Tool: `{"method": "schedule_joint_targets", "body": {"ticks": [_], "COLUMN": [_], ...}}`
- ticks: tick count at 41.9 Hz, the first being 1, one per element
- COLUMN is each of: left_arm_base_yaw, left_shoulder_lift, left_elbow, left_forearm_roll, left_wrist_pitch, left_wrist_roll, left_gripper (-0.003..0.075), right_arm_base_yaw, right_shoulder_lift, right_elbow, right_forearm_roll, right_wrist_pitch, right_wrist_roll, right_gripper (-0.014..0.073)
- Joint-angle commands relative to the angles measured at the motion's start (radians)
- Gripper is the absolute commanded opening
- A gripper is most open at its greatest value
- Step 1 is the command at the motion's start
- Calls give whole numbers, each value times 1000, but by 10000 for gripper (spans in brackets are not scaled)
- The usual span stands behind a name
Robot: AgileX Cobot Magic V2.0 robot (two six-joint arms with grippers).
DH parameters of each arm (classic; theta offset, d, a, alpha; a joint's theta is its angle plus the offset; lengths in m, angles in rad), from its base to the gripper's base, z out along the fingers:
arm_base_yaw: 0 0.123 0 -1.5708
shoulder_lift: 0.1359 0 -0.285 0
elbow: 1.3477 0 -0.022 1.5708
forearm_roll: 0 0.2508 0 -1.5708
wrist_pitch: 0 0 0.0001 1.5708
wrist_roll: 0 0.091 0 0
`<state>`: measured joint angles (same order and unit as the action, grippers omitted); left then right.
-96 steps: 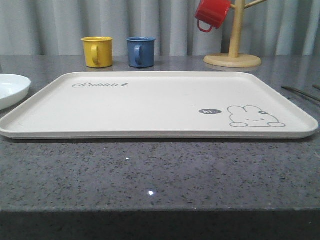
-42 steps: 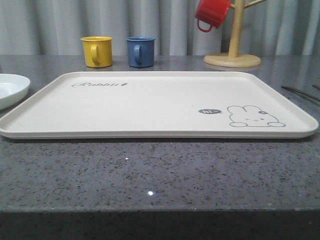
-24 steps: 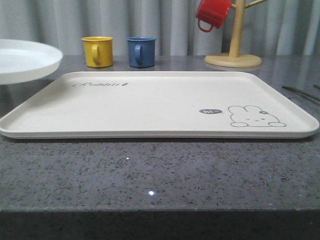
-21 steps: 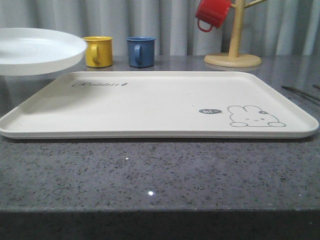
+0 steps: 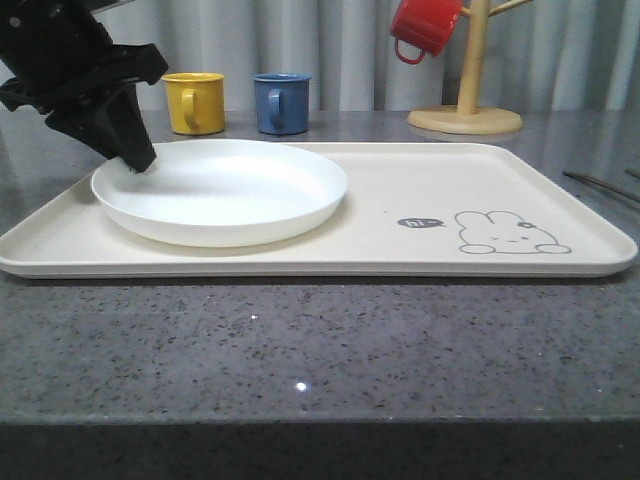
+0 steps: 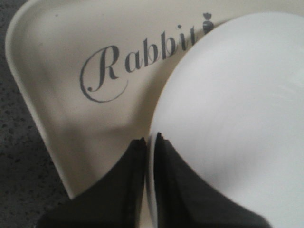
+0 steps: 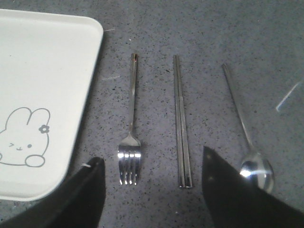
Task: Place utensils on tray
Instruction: 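Lift the white plate with the left gripper and lower it onto the tray, then open the left gripper and withdraw it from the plate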
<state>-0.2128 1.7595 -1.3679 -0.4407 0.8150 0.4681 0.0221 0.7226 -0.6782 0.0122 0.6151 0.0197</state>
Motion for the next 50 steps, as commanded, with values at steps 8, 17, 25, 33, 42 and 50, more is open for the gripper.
{"method": "schedule_joint_targets", "body": {"ticks": [8, 17, 25, 33, 42, 50], "left_arm_base_yaw": [-23, -298, -411, -411, -411, -411], "left_shoulder_lift": [-143, -423, -674, -845, -854, -854], "left_elbow": [-32, 45, 241, 362, 362, 362], "left_forearm_roll": [14, 583, 510, 486, 502, 502], "left_wrist_pitch": [2, 122, 134, 131, 131, 131], "left_wrist_roll": [-2, -438, -468, -468, -468, -468], "left_gripper": [467, 442, 442, 442, 442, 442], "right_arm_base_yaw": [-6, -6, -6, 10, 46, 46], "right_shoulder_lift": [2, 2, 2, 61, 392, 645], "right_elbow": [-30, -30, -30, -82, -330, -496], "right_forearm_roll": [-12, -12, -12, 28, 26, 26], "right_wrist_pitch": [-74, -74, -75, -5, 230, 315], "right_wrist_roll": [-7, -7, -7, -32, -44, -44], "right_gripper": [474, 474, 474, 474, 474, 380]}}
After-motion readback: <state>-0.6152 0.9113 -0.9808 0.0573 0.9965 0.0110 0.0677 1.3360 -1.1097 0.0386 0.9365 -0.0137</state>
